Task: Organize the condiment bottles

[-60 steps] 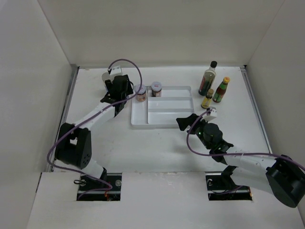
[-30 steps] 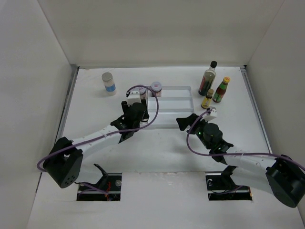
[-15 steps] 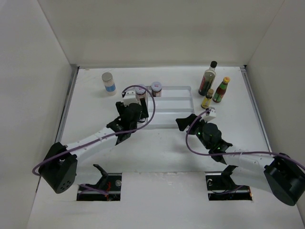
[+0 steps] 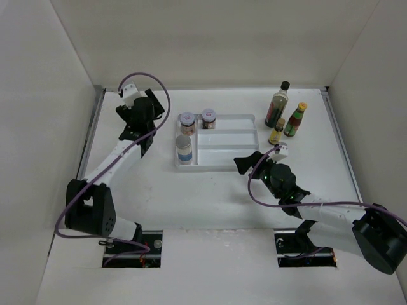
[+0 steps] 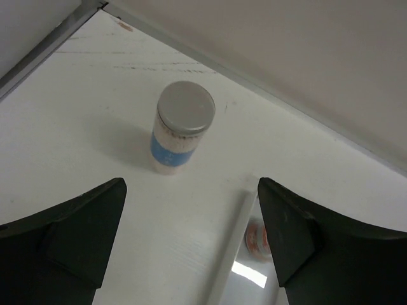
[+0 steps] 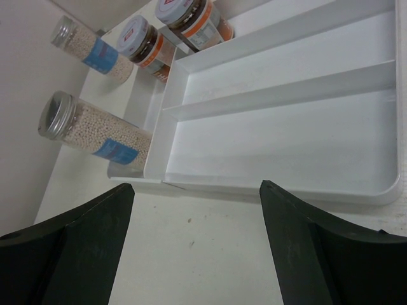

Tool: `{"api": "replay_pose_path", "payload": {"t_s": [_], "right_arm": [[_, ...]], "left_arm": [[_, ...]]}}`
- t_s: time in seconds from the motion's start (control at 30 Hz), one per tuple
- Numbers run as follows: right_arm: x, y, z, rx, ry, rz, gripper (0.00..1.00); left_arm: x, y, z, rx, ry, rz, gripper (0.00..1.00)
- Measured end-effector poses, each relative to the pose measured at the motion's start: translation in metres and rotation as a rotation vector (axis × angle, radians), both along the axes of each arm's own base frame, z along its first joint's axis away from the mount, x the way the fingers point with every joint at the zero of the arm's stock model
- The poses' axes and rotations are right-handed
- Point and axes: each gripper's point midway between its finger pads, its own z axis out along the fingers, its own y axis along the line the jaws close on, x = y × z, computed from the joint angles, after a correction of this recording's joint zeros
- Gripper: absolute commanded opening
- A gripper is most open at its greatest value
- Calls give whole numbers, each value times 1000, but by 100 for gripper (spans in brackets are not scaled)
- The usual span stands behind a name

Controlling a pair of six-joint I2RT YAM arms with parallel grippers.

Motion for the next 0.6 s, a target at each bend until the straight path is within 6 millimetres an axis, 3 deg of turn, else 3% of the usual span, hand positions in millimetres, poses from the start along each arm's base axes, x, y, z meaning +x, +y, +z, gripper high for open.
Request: {"api": "replay_pose_path", "payload": {"t_s": [0.1,0.27,0.47,0.6], "right_arm": [[0,1,1,2,-2,5,88],[0,2,3,6,-5,11,89],[0,3,3,6,-4,13,89],[0,5,1,2,2,18,89]], "left_arm": [[31,14,-7,-6,28,21,85],[71,26,-35,-9,111,22,84],[92,40,-71,-3,213,36,81],[100,44,-79,0,236,38,73]]}}
